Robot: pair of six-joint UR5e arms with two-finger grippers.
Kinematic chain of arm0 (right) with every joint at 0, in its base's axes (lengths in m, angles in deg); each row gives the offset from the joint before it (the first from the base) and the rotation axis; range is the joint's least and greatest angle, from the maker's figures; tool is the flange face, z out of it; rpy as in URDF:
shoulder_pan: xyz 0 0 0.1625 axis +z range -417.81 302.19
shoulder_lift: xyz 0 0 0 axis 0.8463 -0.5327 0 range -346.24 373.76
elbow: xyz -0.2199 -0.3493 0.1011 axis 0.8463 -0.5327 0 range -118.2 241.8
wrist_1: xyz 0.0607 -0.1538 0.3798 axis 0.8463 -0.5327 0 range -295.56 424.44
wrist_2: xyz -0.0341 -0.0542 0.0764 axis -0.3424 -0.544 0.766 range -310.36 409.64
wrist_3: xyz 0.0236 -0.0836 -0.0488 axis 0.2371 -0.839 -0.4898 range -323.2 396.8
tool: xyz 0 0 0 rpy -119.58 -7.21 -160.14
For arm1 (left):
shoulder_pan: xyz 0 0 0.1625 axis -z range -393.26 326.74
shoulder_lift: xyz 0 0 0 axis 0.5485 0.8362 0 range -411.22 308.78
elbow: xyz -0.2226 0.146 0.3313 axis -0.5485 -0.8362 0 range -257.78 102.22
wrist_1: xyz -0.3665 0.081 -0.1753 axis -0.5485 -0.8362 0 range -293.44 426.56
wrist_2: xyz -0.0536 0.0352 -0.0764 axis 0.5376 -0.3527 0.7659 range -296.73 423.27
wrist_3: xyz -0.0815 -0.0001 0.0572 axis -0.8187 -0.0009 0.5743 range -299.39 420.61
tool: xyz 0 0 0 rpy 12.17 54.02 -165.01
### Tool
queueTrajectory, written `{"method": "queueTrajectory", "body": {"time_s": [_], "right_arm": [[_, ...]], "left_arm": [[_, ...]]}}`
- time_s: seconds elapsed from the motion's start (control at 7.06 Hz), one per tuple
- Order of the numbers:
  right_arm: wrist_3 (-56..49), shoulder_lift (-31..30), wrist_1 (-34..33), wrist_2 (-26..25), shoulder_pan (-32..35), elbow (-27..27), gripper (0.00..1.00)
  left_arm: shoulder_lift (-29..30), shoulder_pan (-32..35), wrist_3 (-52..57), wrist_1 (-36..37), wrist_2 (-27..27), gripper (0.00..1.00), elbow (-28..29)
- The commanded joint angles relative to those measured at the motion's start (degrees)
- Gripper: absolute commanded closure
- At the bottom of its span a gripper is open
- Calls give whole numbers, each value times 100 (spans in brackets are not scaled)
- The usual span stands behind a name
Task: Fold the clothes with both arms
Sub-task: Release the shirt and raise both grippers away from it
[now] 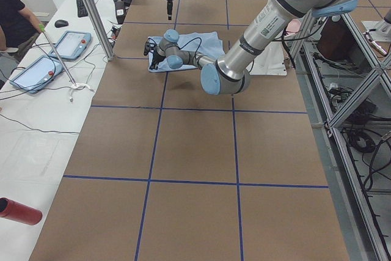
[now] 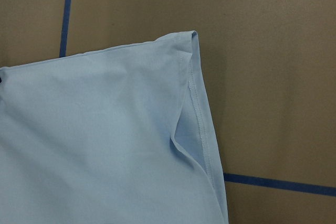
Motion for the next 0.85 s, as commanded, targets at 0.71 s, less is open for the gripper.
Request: {"method": "queueTrajectory", "body": {"time_s": [0.71], "right_arm": [[9, -18, 0, 9, 89, -42, 0]], "left_arm": [[187, 670, 222, -51, 102, 100, 163]]}}
